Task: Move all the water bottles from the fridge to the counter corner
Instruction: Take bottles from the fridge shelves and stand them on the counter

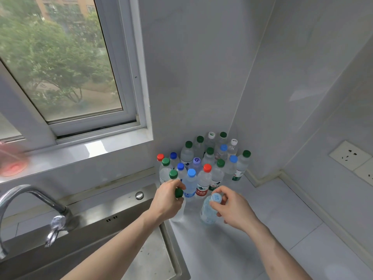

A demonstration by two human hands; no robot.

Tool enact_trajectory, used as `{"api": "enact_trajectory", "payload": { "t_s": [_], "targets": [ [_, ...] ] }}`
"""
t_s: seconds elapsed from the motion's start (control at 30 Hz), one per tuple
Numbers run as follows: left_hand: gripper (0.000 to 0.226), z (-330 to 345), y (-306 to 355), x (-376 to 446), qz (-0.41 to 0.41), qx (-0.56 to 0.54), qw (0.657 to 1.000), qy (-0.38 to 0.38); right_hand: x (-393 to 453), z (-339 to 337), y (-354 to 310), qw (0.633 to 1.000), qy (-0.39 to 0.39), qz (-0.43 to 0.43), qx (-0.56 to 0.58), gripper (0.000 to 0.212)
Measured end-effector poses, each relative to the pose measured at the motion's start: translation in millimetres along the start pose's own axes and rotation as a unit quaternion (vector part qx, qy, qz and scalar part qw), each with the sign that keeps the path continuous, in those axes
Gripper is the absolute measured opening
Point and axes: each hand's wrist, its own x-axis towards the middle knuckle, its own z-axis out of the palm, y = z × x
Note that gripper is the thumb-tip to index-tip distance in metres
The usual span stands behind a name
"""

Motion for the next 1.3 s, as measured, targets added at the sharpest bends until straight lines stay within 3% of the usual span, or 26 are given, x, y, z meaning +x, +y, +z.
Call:
{"api": "enact_trajectory", "payload": {
  "t_s": [0.27, 0.47, 1.03, 1.3],
  "targets": [
    [0.038, 0.6, -12.8, -1.7, 0.007, 0.035, 0.999, -0.017, 38.7, 18.0, -5.9, 1.0, -0.023, -0.005, -0.018, 0.01],
    [0.037, 6.3, -12.9, 0.1, -0.013, 0.014, 1.0, 0.018, 63.3, 39.0, -12.8, 0.999, -0.048, 0.008, -0.022, 0.015],
    [0.031, 12.8, -9.4, 4.8, -0.017, -0.031, 0.999, 0.039, 79.5, 62.6, 8.4, 1.0, 0.014, -0.016, -0.01, 0.03],
    [0.048, -1.9, -13.0, -20.9, 0.012, -0.04, 0.999, 0.005, 51.2, 54.9, 1.2, 0.998, -0.003, 0.008, -0.056, 0.059]
  ]
}}
